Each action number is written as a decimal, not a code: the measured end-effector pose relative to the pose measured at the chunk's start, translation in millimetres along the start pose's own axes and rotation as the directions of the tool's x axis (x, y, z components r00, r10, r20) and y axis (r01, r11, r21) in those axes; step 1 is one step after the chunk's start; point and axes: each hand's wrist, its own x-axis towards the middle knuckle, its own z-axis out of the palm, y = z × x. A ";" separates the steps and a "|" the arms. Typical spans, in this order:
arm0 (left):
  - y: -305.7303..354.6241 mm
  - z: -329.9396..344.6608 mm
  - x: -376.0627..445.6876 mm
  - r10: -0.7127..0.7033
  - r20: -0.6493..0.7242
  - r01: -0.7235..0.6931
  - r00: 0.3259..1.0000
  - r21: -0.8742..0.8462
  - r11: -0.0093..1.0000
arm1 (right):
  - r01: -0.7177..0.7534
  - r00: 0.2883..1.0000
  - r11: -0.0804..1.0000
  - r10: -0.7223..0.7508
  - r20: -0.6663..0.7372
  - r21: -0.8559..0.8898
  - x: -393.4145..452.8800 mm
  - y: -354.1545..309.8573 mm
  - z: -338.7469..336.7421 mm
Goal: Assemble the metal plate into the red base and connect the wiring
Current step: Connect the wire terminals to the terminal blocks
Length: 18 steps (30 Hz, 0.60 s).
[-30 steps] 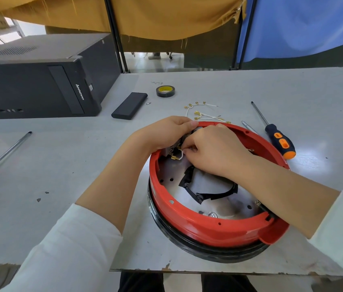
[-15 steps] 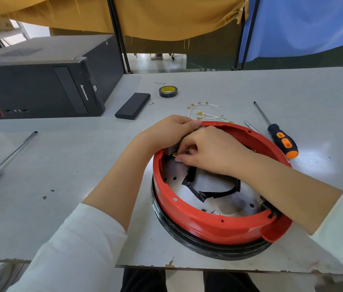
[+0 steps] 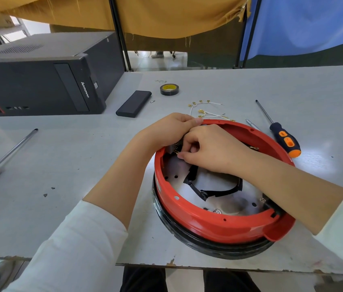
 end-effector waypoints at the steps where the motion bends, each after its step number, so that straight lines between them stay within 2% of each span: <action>1: -0.3 -0.1 0.0 -0.002 -0.001 0.002 1.000 0.007 1.000 | -0.007 1.000 1.000 0.007 -0.001 0.002 0.3 0.1 0.2; 13: 0.3 0.0 -0.2 -0.014 -0.028 0.014 1.000 0.016 1.000 | -0.041 0.999 0.999 0.041 -0.034 -0.004 2.7 0.4 4.7; 18: 5.3 -0.4 -5.3 -0.030 0.016 0.029 0.999 0.012 0.999 | 0.047 0.999 0.999 -0.047 0.018 -0.026 -1.1 2.9 0.0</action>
